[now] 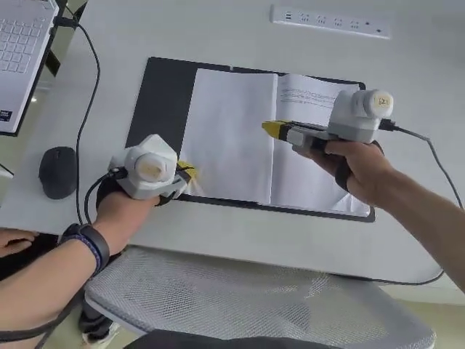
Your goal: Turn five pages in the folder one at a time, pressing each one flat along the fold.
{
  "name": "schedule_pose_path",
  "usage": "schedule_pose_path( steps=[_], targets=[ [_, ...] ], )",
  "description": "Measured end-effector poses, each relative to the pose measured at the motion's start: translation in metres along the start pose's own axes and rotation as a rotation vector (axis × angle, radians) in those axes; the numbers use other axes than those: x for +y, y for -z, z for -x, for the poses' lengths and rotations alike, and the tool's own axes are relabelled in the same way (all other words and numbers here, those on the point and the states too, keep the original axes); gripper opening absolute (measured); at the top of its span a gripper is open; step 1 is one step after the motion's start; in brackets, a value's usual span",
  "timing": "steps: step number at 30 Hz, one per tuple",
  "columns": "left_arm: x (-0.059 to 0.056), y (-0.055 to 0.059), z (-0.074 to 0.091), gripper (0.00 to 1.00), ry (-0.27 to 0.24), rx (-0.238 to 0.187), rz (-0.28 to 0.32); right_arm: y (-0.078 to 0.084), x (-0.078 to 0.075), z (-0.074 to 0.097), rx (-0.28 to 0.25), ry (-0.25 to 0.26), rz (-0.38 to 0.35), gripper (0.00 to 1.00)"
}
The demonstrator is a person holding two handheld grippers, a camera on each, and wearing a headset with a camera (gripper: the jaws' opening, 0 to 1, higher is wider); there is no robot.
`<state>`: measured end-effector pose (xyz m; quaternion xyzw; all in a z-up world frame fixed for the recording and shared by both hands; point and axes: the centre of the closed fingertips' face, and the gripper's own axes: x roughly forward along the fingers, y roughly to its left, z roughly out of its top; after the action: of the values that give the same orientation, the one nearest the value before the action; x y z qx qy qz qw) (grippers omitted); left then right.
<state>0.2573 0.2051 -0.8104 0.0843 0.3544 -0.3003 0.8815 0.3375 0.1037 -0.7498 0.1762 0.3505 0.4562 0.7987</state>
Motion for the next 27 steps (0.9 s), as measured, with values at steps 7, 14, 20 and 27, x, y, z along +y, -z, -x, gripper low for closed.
schedule_pose_path(
  steps=[7,14,20,27],
  targets=[
    [0.001,-0.001,-0.002,0.00,-0.005,0.017,0.007,0.003,-0.016,-0.014,0.042,-0.014,0.018,0.00],
    [0.002,-0.001,-0.003,0.00,-0.014,0.012,0.030,0.005,-0.035,-0.021,0.070,-0.022,0.024,0.00],
    [0.001,-0.004,0.000,0.00,-0.011,0.013,0.032,0.010,-0.044,-0.023,0.072,-0.036,0.007,0.00],
    [0.000,-0.006,0.000,0.00,-0.003,0.022,0.025,0.001,-0.045,-0.025,0.034,-0.068,-0.028,0.00]
  ],
)
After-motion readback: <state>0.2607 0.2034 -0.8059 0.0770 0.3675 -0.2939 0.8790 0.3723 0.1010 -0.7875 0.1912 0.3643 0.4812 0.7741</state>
